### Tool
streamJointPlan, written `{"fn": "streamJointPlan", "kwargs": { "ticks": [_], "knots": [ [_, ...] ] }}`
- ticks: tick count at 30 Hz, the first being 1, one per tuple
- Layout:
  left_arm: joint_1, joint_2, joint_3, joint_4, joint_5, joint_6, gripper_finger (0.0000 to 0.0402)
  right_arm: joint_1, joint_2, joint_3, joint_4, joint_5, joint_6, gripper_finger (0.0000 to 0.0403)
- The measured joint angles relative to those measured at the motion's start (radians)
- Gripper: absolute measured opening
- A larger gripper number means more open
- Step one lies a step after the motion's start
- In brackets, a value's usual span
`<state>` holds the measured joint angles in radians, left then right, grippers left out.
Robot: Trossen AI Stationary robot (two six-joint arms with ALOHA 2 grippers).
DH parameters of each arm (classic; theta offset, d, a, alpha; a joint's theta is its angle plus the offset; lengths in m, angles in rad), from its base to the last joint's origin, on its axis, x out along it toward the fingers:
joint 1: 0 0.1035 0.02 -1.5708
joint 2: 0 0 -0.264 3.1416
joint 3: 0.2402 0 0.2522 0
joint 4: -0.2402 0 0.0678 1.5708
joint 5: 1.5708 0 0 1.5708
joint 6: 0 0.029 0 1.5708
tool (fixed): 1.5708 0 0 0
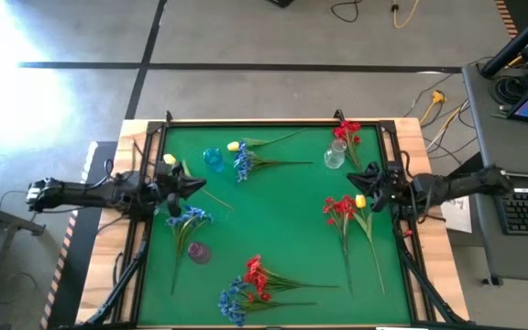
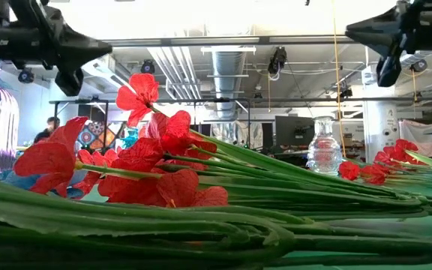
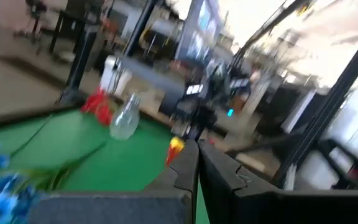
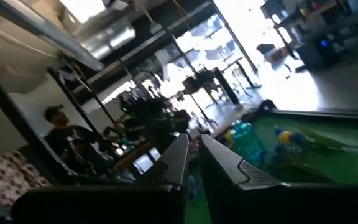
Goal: Sort flowers into vase by color
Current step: Put the middle right red flowers into the purple vase
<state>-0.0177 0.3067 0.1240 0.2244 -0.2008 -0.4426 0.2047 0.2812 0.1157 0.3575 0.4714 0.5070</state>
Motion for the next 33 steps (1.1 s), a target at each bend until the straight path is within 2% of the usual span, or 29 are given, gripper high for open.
{"fn": "streamJointPlan", "kwargs": {
  "ticks": [4,10,14,20,24,28,33],
  "knots": [
    [0.000,0.090,0.072,-0.151,0.000,-0.035,0.0000,0.000,0.168,0.110,-0.110,0.035,0.069,0.0031],
    [-0.002,0.191,0.132,-0.205,0.000,-0.009,0.0000,0.000,0.391,0.369,-0.570,0.007,0.270,0.0031],
    [-0.002,0.217,0.151,-0.204,0.000,0.009,0.0000,0.000,0.537,0.534,-0.839,-0.073,0.399,0.0031],
    [-0.001,0.212,0.172,-0.206,0.000,0.073,0.0000,0.000,0.739,0.732,-1.136,-0.242,0.596,0.0031],
    [-0.001,0.208,0.199,-0.206,0.000,0.126,0.0000,0.000,0.852,0.827,-1.282,-0.344,0.669,0.0036],
    [-0.001,0.209,0.241,-0.229,0.000,0.160,0.0000,0.018,0.957,0.894,-1.375,-0.465,0.681,0.0068],
    [-0.001,0.209,0.316,-0.332,0.000,0.173,0.0000,0.055,1.052,0.930,-1.390,-0.532,0.731,0.0143]
  ]
}}
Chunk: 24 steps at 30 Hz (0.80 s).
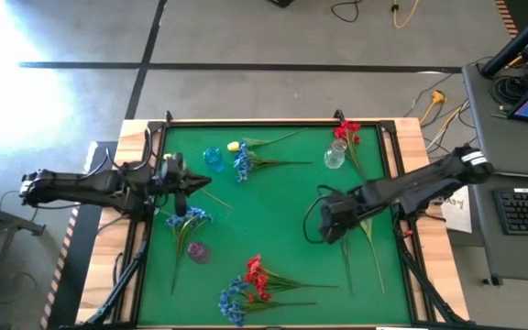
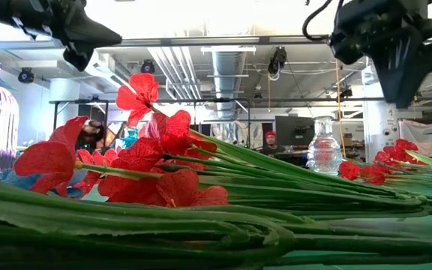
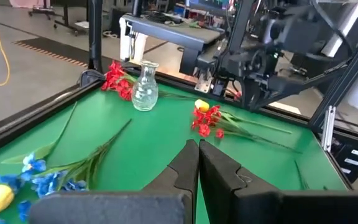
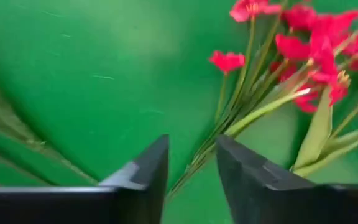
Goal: Sort flowers into vase by color
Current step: Put the middle right red flowers into the purple vase
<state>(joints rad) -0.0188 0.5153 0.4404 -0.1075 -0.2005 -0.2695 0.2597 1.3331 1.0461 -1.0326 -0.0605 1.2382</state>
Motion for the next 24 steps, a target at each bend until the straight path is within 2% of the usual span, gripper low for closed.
{"fn": "streamJointPlan", "kwargs": {
  "ticks": [6,11,17,24],
  "knots": [
    [0.001,0.002,0.073,-0.106,0.000,0.030,0.0000,0.052,0.077,-0.023,-0.040,-0.029,0.119,0.0245],
    [0.001,0.002,0.081,-0.111,-0.001,0.061,0.0000,0.063,0.113,-0.072,-0.035,-0.025,0.182,0.0300],
    [0.001,0.004,0.058,-0.111,-0.002,0.069,0.0000,0.063,0.159,-0.108,0.002,0.018,0.179,0.0316],
    [0.001,0.010,0.040,-0.110,-0.002,0.050,0.0000,0.063,0.241,-0.119,0.112,0.043,0.155,0.0299]
  ]
}}
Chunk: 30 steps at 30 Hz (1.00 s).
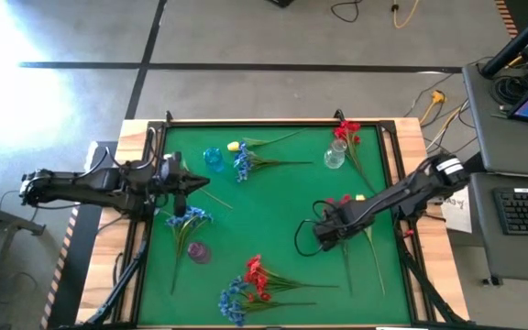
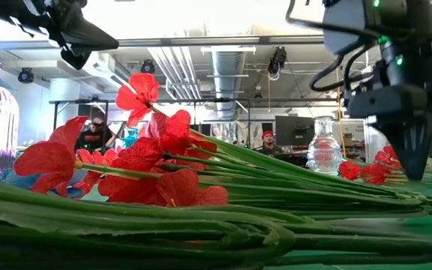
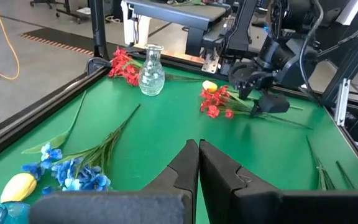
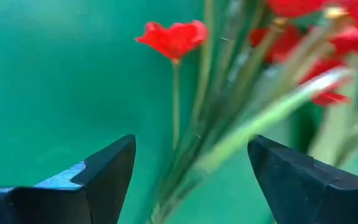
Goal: Sort flowers into vase by color
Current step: Put the middle right red flowers into the purple vase
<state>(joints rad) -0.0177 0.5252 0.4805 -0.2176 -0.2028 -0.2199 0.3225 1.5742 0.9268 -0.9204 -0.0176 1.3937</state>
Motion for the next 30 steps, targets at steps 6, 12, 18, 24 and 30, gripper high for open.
{"fn": "streamJointPlan", "kwargs": {
  "ticks": [6,12,18,24,30],
  "knots": [
    [0.000,0.013,0.000,0.027,0.000,-0.011,0.0000,0.000,0.080,0.004,0.029,0.011,-0.047,0.0288],
    [0.000,0.017,0.000,0.053,0.002,-0.057,0.0000,0.000,0.078,0.002,0.039,0.021,-0.057,0.0270],
    [0.000,0.029,0.000,0.061,0.002,-0.083,0.0000,0.000,0.069,0.002,0.050,0.033,-0.075,0.0231],
    [-0.001,0.043,0.000,0.069,0.002,-0.116,0.0000,0.000,0.066,0.001,0.056,0.036,-0.100,0.0175],
    [-0.001,0.058,0.000,0.070,0.002,-0.139,0.0000,0.000,0.060,0.001,0.067,0.041,-0.154,0.0100]
  ]
}}
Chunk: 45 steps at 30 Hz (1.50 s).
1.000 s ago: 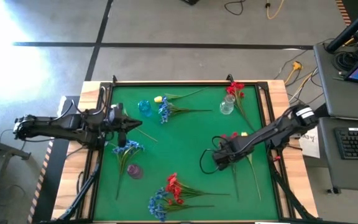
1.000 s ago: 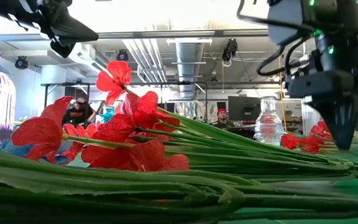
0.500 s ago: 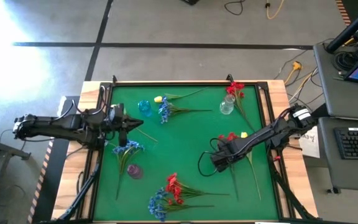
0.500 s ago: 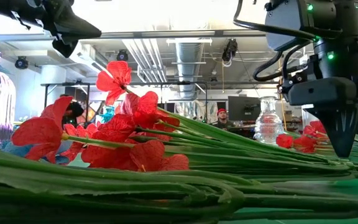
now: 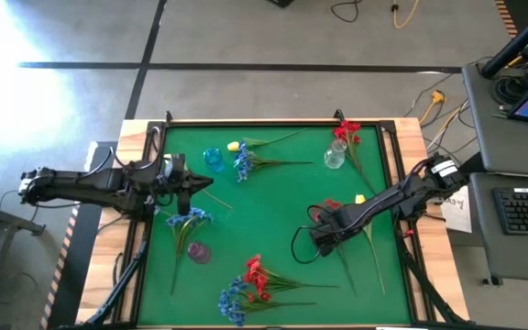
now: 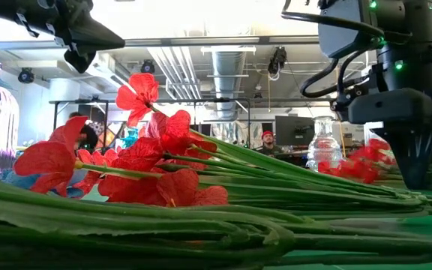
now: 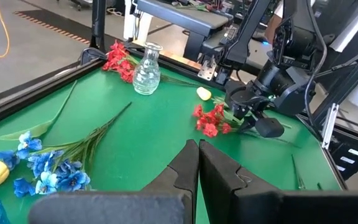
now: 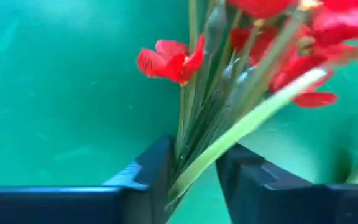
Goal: Sort flowers into vase by color
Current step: Put the middle right red flowers into the purple vase
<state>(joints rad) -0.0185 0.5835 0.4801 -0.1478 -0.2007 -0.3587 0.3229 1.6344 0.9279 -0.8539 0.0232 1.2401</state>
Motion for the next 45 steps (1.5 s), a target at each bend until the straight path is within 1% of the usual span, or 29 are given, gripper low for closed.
{"fn": "streamJointPlan", "kwargs": {
  "ticks": [4,7,14,17,20,23,25,31,35,38,45],
  "knots": [
    [0.000,0.015,0.000,0.000,0.000,-0.017,0.0000,0.000,-0.014,-0.002,0.000,0.012,-0.034,0.0048],
    [0.000,0.028,0.000,0.000,0.000,-0.018,0.0000,-0.001,-0.031,-0.006,-0.019,0.029,-0.051,0.0019],
    [0.000,0.056,0.000,0.000,0.000,-0.018,0.0000,-0.001,-0.107,-0.005,-0.005,0.046,-0.056,0.0014],
    [0.000,0.064,0.000,0.000,0.000,-0.018,0.0000,-0.001,-0.153,-0.005,0.039,0.087,-0.076,0.0014],
    [0.000,0.063,0.000,0.007,0.000,-0.021,0.0000,-0.003,-0.195,-0.005,0.148,0.133,-0.121,0.0014],
    [0.000,0.051,0.000,0.027,0.001,-0.022,0.0000,-0.008,-0.228,-0.004,0.281,0.168,-0.200,0.0013],
    [0.000,0.042,0.000,0.047,0.001,-0.021,0.0000,-0.012,-0.241,-0.003,0.371,0.213,-0.258,0.0013],
    [0.000,0.018,0.000,0.072,0.001,-0.018,0.0000,-0.033,-0.260,-0.003,0.676,0.321,-0.517,0.0013],
    [0.000,0.013,0.000,0.076,0.001,-0.018,0.0000,-0.052,-0.259,-0.003,0.919,0.318,-0.709,0.0013],
    [0.000,0.014,0.000,0.076,0.001,-0.018,0.0000,-0.065,-0.259,-0.003,1.063,0.318,-0.835,0.0013],
    [0.000,0.008,0.000,0.075,0.001,-0.018,0.0000,-0.092,-0.265,-0.003,1.279,0.319,-1.076,0.0013]
  ]
}}
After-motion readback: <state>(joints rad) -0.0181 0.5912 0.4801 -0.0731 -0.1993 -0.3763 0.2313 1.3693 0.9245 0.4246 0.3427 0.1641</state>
